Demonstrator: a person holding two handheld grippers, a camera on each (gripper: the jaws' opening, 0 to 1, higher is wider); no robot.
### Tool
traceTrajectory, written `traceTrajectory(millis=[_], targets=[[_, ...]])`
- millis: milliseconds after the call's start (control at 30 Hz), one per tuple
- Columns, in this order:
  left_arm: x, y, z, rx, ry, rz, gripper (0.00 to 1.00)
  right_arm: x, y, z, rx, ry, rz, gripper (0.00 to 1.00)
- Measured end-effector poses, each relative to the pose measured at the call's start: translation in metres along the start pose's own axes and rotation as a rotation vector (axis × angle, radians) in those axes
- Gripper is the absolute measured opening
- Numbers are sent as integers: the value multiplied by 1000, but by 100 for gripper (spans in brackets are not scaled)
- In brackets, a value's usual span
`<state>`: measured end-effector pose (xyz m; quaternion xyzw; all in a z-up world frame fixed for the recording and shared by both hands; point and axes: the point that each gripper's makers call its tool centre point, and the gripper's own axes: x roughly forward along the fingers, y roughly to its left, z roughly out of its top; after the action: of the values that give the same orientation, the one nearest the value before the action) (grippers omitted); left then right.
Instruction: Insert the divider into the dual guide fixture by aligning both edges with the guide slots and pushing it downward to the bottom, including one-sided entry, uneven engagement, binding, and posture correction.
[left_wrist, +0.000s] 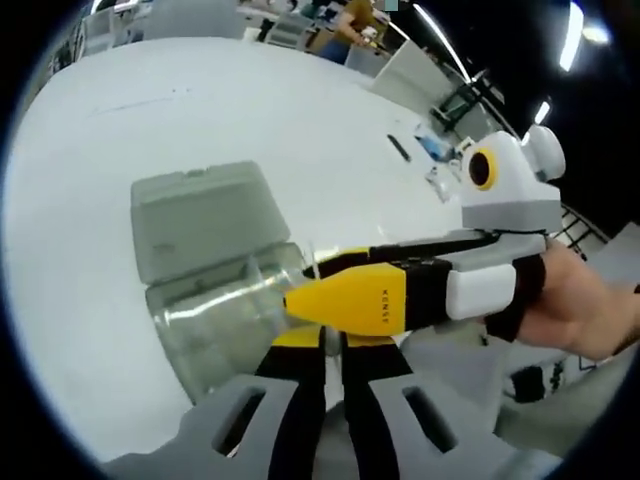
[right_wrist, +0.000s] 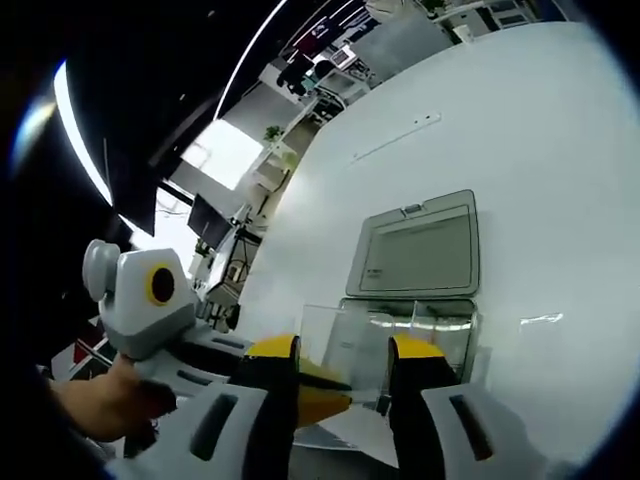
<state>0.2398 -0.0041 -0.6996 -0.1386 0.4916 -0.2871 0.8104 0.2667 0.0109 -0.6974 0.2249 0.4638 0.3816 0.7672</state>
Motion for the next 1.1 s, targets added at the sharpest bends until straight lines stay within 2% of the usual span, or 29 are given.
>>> traceTrajectory(millis=[100, 467, 667, 767, 1100], targets=[[-1, 0, -2, -5, 16, -7, 2, 1, 3, -2, -25, 6, 8, 30], [-2, 2, -5, -43, 11, -22, 2, 2, 3, -3, -11, 5, 5, 31], [-2, 2, -6, -37, 15, -16, 2, 2, 2, -4, 14, 19, 8, 32], [-3, 3, -4, -51, 11, -20, 2, 2, 4, -3, -1, 8, 10, 32], [-11, 10, 1, -57, 23, -12, 2, 1, 6, 2, 50, -14, 34, 38]])
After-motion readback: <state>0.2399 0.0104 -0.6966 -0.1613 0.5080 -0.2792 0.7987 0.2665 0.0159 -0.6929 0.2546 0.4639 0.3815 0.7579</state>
